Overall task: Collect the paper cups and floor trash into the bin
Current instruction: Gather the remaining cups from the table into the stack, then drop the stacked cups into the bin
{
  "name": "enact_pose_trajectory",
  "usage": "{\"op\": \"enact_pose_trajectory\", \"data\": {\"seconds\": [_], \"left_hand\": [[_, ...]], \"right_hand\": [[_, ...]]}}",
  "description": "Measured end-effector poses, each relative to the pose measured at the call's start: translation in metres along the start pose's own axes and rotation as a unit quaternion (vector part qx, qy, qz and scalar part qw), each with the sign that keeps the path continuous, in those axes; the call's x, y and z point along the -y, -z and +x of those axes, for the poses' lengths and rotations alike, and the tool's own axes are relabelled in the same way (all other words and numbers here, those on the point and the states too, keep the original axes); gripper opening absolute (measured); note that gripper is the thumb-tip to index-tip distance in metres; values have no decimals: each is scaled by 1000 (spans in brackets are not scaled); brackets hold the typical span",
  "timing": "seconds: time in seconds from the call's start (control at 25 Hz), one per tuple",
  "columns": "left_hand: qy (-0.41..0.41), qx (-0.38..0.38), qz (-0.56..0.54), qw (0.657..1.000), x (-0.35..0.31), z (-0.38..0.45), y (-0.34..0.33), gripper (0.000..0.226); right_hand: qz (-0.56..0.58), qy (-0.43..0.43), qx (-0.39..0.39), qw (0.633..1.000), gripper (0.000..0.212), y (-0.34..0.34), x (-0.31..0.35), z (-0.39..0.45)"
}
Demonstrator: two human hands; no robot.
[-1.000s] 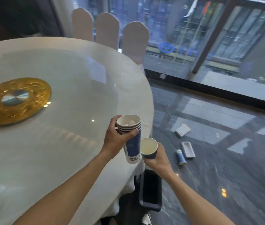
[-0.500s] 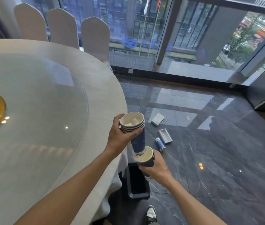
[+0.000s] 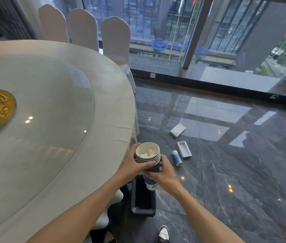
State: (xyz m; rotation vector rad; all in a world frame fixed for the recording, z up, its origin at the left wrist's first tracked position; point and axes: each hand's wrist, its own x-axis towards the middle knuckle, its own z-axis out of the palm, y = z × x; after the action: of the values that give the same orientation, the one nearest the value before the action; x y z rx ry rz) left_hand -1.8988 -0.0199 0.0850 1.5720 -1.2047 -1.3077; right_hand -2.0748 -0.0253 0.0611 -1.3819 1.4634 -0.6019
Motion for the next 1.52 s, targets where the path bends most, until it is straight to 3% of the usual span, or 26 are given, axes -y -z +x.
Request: {"op": "enact_pose_trajectory", "data": {"seconds": [0.16, 0.36, 0.52, 0.72, 1.0, 1.08, 1.28, 1.44, 1.52], "left_hand": [[106, -56, -106, 987, -10, -1, -26, 28], [179, -141, -137, 964, 25, -6, -56, 16], [244, -149, -136, 949, 75, 1, -58, 24], [286, -110, -124, 944, 143, 35, -76, 19], [362, -129, -72, 920, 284, 83, -122, 25], [396, -141, -58, 905, 347, 92, -143, 31], [482, -176, -108, 852, 436, 103, -182, 30], [542, -196, -217, 788, 471, 111, -195, 32], [557, -187, -227, 777, 488, 116, -196, 41]], "right_hand": [[-37, 19, 55, 998, 72, 29, -17, 9], [-81, 8, 160, 984, 70, 36, -44, 23], [-119, -10, 196, 973, 64, 14, -69, 37], [-128, -112, 169, 971, 81, -19, -128, 66], [-95, -211, 216, 949, 37, -61, -246, 137], [-111, -216, 219, 945, 19, -82, -296, 159], [-245, -193, 248, 917, 24, -130, -377, 186], [-273, -213, 306, 887, 33, -160, -405, 203], [-271, -228, 330, 875, 41, -172, -414, 213]]}}
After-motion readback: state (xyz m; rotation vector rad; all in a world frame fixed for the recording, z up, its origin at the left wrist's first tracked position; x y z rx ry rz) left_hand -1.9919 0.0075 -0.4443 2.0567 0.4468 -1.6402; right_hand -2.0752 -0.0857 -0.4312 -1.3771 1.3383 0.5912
